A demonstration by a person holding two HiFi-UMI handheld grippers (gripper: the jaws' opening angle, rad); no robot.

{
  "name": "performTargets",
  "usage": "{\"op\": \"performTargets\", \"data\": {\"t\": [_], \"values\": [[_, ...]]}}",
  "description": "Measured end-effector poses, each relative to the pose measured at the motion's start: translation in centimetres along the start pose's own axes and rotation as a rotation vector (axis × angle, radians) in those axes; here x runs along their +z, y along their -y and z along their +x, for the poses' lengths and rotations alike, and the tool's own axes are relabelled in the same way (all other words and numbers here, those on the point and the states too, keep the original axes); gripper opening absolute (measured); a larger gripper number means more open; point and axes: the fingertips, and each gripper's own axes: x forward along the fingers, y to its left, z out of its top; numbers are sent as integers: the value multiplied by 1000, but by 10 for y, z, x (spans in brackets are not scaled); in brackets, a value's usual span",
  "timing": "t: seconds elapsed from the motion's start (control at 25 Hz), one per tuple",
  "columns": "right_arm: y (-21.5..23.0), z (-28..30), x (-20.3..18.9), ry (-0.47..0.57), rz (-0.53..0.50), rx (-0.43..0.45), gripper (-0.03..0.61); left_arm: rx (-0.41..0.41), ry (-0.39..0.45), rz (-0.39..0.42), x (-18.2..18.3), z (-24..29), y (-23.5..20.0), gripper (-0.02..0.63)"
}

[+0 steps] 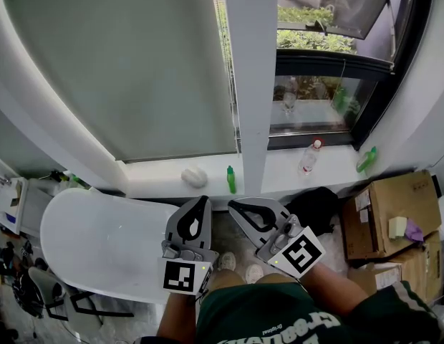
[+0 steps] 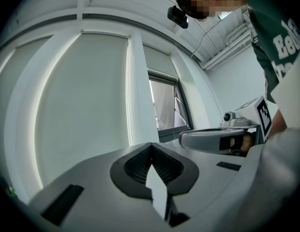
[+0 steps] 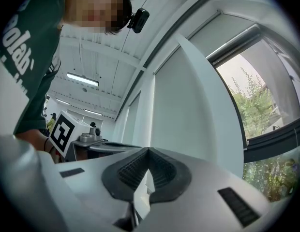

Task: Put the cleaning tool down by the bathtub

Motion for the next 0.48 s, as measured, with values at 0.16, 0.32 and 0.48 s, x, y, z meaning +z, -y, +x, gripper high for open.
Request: {"op": "performTargets", "data": {"t": [0.16,0.32,0.48], "values": [[1,0,1,8,3,0,14,-3,0,4,3,1,3,6],[1,-1,0,2,4,2,14,-7,2,11,5,4,5,6],[6,-4,-3,-6,12,-1,14,0,-5,0,3,7,4,6]]}}
